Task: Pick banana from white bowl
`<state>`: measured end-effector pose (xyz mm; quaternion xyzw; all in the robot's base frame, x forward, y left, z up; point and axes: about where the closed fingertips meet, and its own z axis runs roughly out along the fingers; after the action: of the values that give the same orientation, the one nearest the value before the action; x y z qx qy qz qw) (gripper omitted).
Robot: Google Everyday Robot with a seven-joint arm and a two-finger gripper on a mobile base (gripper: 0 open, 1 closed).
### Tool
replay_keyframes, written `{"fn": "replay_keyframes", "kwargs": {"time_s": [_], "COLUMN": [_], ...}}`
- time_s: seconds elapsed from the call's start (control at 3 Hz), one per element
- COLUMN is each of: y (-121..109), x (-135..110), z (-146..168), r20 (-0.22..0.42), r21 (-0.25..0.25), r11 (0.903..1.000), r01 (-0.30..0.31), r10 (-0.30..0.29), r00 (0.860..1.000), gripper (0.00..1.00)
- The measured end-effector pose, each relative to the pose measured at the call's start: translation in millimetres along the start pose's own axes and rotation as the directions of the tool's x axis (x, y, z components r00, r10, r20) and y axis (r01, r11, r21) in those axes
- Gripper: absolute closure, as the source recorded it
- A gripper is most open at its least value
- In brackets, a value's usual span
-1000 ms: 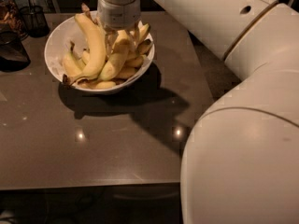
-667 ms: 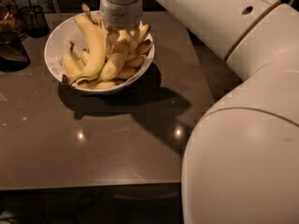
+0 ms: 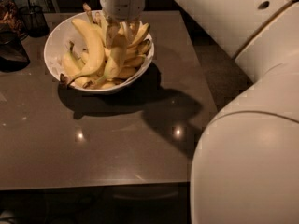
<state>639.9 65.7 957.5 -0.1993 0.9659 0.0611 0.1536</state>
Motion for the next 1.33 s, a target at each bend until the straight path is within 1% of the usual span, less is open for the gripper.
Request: {"fn": "replay_keyframes", "kwargs": {"time_s": [0.33, 0.67, 1.0, 1.33], "y": [2.9, 4.6, 4.8, 11.0], "x": [-4.0, -3.8, -4.2, 2.2], "z": [-18.9, -28.8, -28.7, -43.1], "r20": [0.033, 0.06, 0.061, 0.053], "r21": [-0.042, -0.068, -0.069, -0.119], "r11": [0.9983, 0.9949, 0.9947, 0.9883], "r01": [0.041, 0.075, 0.076, 0.095], "r10": [-0.04, -0.071, -0.072, -0.089], "r00": [0.999, 0.996, 0.995, 0.995], "gripper": [1.0, 1.0, 1.0, 1.0]}}
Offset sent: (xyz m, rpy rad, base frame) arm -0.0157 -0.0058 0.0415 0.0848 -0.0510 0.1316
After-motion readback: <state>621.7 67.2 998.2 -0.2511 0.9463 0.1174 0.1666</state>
